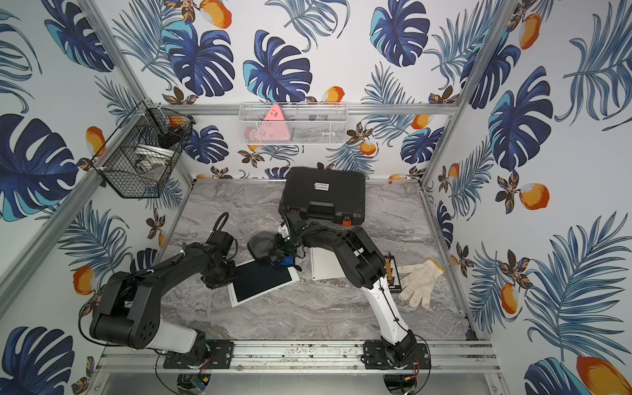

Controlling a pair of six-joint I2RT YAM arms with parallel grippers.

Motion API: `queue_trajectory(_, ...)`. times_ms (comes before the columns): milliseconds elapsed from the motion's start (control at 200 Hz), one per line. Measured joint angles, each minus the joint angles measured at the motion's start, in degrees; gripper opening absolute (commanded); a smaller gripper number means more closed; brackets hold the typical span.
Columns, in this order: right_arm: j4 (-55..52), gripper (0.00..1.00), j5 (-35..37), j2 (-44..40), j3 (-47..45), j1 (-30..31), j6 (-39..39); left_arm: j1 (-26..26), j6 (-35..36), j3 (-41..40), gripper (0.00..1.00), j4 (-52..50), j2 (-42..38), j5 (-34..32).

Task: Wipe the drawing tablet
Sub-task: Wipe the dirt from the drawing tablet.

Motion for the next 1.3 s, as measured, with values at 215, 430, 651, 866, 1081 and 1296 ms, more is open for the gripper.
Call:
queue_trajectory(215, -2.47, 0.0, 3.19, -0.17, 2.16, -0.74, 0.13, 0.0, 0.11, 0.39, 0.08, -0.2, 0.37, 0.02)
queue_trajectory(430, -2.27, 0.0, 2.99, 5.62, 10.19, 8.31, 0.04, 0.0, 0.5, 1.55, 0.08, -1.29, 1.49, 0.15)
queue_trajectory(651, -1.7, 0.0, 1.84, 0.48, 2.21, 2.16, 0.79, 0.02, 1.86, 2.71, 0.08, -2.34, 2.69, 0.26)
queue_trajectory(866, -2.97, 0.0, 5.38, -3.93, -2.62, -2.05, 0.61, 0.02, 2.23, 3.39, 0.08, -2.91, 3.45, 0.46)
queue_trajectory(1081, -4.81, 0.0, 8.48, -3.13, -0.13, 4.09, -0.17, 0.0, 2.99, 4.11, 0.06, -3.54, 4.13, 0.7)
queue_trajectory(1296, -6.58, 0.0, 9.84, -1.07, 3.5, 7.17, 0.52, 0.0, 3.26, 4.09, 0.06, -3.52, 3.98, 0.87)
